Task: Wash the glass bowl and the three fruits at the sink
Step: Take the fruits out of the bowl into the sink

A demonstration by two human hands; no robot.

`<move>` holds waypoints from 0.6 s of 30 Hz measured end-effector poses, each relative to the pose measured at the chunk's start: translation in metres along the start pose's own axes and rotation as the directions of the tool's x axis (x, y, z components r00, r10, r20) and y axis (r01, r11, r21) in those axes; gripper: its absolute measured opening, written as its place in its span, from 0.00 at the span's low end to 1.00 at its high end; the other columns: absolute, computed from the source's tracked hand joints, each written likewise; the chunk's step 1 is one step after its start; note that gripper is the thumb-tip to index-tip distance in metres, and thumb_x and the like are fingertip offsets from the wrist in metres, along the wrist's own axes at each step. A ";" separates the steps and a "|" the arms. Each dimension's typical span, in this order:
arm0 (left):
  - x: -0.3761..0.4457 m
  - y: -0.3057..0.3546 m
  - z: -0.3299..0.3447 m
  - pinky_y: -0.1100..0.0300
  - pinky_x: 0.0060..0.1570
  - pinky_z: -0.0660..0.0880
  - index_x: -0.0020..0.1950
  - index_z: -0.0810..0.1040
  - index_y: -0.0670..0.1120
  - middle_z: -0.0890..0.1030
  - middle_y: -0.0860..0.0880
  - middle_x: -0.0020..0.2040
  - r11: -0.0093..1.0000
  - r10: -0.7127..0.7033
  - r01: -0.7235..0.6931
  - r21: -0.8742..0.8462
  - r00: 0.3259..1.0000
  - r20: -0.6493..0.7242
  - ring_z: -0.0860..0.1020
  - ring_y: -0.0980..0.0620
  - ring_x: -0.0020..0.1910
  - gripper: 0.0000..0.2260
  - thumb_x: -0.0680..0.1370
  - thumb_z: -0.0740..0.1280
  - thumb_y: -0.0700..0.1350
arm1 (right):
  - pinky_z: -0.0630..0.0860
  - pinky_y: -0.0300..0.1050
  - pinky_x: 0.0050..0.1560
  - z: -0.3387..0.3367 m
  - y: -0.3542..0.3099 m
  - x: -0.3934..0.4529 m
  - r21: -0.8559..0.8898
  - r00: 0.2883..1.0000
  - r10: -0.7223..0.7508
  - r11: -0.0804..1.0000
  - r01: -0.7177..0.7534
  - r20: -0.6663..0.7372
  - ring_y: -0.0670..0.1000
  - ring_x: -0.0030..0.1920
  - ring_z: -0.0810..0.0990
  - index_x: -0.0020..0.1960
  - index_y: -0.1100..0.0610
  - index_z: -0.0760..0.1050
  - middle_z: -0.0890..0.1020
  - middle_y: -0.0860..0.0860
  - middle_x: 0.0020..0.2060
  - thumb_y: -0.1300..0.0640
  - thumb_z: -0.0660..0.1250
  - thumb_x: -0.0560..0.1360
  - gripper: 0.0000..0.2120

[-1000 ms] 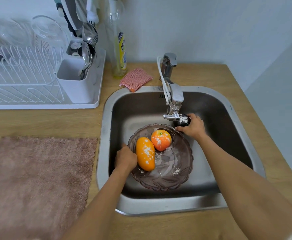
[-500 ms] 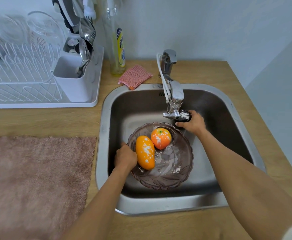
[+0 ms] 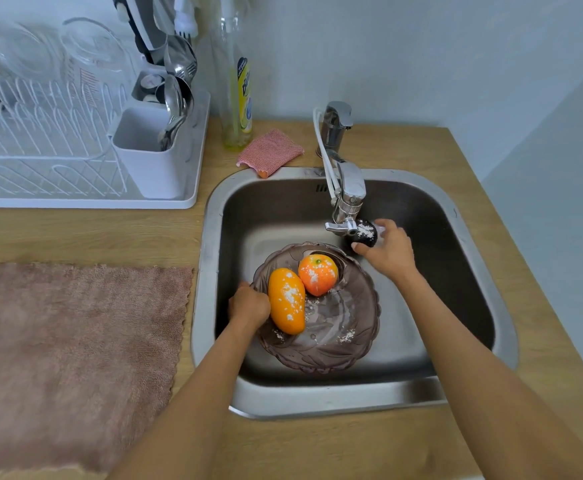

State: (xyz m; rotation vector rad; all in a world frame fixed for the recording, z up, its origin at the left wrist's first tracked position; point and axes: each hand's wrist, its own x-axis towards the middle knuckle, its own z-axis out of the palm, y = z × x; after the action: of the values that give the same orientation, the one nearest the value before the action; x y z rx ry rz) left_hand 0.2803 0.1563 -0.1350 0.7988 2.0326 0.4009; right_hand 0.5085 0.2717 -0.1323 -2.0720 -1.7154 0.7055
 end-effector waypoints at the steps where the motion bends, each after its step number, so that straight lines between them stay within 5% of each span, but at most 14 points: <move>1: 0.001 0.001 0.000 0.51 0.59 0.72 0.72 0.66 0.38 0.71 0.37 0.68 1.000 -0.010 0.010 -0.012 1.000 0.001 0.72 0.38 0.65 0.19 0.81 0.56 0.37 | 0.71 0.52 0.63 0.000 -0.004 -0.011 0.031 1.000 -0.013 0.999 0.012 0.016 0.57 0.63 0.73 0.69 0.54 0.68 0.75 0.57 0.62 0.48 0.76 0.67 0.34; 4: 0.006 -0.001 0.000 0.49 0.62 0.71 0.70 0.68 0.38 0.72 0.37 0.67 0.998 -0.029 0.029 -0.048 1.000 0.007 0.72 0.37 0.65 0.18 0.80 0.56 0.38 | 0.70 0.44 0.56 0.008 -0.013 -0.043 0.078 0.983 -0.039 0.997 0.025 0.180 0.55 0.60 0.76 0.70 0.55 0.67 0.76 0.56 0.59 0.52 0.78 0.67 0.36; 7: 0.007 -0.003 0.000 0.48 0.61 0.73 0.68 0.70 0.38 0.74 0.37 0.64 0.995 -0.035 0.037 -0.092 0.999 0.017 0.74 0.38 0.62 0.16 0.81 0.55 0.39 | 0.72 0.48 0.61 0.027 -0.014 -0.063 0.006 0.956 -0.064 0.998 0.065 0.287 0.55 0.63 0.74 0.72 0.55 0.64 0.75 0.54 0.63 0.50 0.79 0.63 0.42; 10: 0.007 -0.004 0.000 0.48 0.60 0.74 0.66 0.72 0.37 0.76 0.37 0.63 0.993 -0.028 0.029 -0.117 1.000 0.013 0.75 0.38 0.61 0.15 0.81 0.55 0.38 | 0.72 0.55 0.64 0.041 -0.014 -0.071 -0.090 0.954 -0.070 0.991 0.100 0.292 0.57 0.65 0.72 0.72 0.52 0.62 0.72 0.54 0.67 0.46 0.80 0.61 0.46; 18: 0.008 -0.006 0.001 0.46 0.60 0.76 0.62 0.75 0.37 0.78 0.37 0.59 0.982 -0.036 0.042 -0.186 0.999 0.037 0.77 0.38 0.58 0.13 0.81 0.56 0.37 | 0.72 0.53 0.64 0.056 -0.020 -0.071 -0.170 0.967 -0.109 0.974 0.151 0.232 0.58 0.67 0.70 0.73 0.53 0.58 0.68 0.55 0.69 0.45 0.79 0.63 0.47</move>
State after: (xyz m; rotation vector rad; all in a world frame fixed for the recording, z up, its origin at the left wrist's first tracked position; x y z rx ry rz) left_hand 0.2758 0.1574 -0.1436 0.6451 1.9435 0.5440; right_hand 0.4503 0.2038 -0.1557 -2.0395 -2.0940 0.7861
